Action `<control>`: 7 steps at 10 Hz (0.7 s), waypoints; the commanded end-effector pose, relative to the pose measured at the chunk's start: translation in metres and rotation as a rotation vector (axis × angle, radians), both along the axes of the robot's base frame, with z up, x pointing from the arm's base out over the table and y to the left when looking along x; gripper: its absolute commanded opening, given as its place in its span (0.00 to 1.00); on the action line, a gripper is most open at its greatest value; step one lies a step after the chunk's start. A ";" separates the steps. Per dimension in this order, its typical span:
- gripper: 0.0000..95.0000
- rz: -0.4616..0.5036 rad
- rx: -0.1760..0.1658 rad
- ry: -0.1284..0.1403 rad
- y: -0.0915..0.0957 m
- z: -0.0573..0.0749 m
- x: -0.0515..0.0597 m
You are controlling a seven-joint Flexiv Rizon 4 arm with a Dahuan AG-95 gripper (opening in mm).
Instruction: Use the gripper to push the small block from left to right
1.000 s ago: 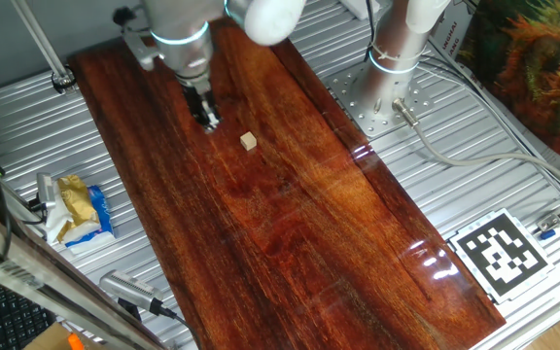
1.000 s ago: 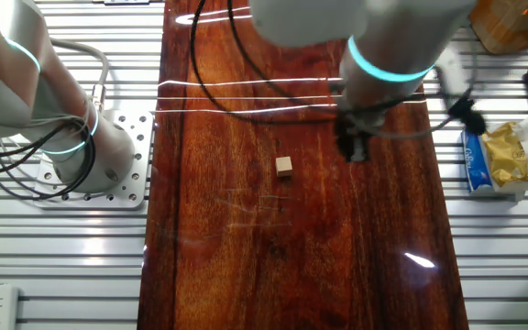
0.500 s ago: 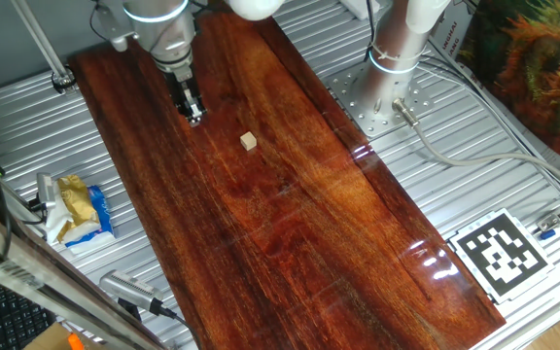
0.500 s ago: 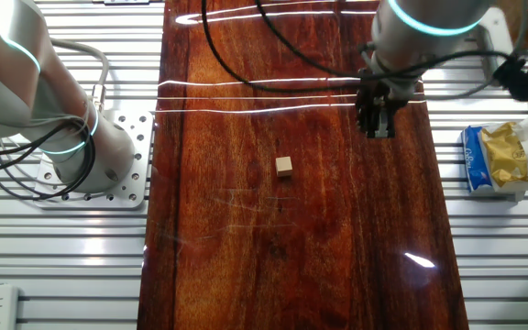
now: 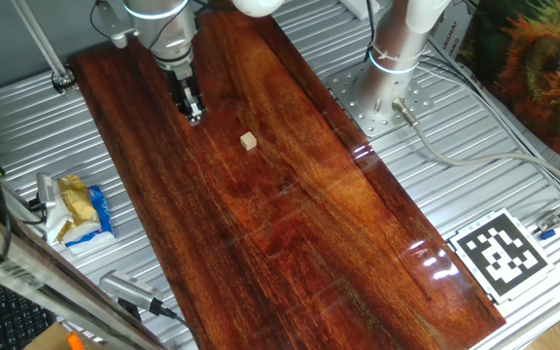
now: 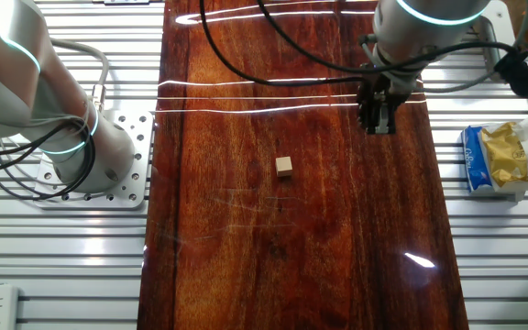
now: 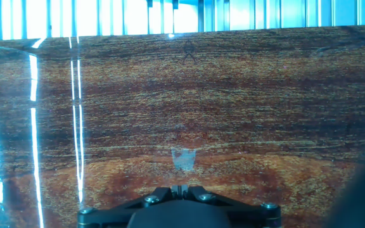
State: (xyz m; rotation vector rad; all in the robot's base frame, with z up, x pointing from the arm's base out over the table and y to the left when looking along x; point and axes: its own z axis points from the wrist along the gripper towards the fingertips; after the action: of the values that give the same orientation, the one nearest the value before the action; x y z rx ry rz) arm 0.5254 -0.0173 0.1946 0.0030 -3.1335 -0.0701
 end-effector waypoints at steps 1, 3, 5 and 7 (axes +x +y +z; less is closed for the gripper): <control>0.00 -0.004 -0.003 -0.010 0.000 0.000 0.000; 0.00 -0.006 -0.004 -0.009 0.000 0.000 0.000; 0.00 -0.004 -0.004 -0.009 0.000 0.000 0.000; 0.00 -0.004 -0.004 -0.009 0.000 0.000 0.000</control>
State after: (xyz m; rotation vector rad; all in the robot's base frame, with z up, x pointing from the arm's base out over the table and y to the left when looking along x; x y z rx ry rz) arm 0.5260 -0.0176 0.1941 -0.0022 -3.1419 -0.0648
